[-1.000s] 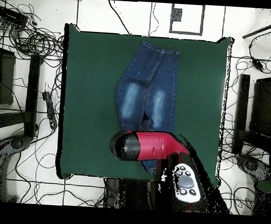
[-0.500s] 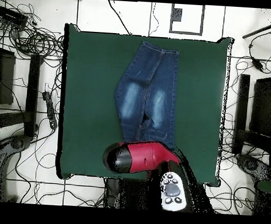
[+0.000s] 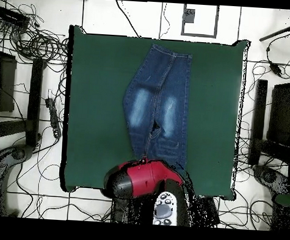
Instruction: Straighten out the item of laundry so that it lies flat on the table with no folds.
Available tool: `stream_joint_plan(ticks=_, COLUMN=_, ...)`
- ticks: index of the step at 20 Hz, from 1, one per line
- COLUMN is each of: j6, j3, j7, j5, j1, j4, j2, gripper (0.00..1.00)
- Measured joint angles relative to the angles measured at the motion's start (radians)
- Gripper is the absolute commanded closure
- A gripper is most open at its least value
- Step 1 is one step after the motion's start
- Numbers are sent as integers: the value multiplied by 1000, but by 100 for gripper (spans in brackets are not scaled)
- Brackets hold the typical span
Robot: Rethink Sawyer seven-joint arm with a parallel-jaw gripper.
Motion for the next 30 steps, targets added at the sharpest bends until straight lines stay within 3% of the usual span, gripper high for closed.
stream_joint_plan(ticks=14, j6=-239, j3=-201, j7=0, j5=-16, j1=187, j4=-11, j2=101, gripper=0)
stream_joint_plan(ticks=30, j6=-391, j3=-273, j7=0, j5=40, j1=190, j4=-61, j2=273, gripper=0)
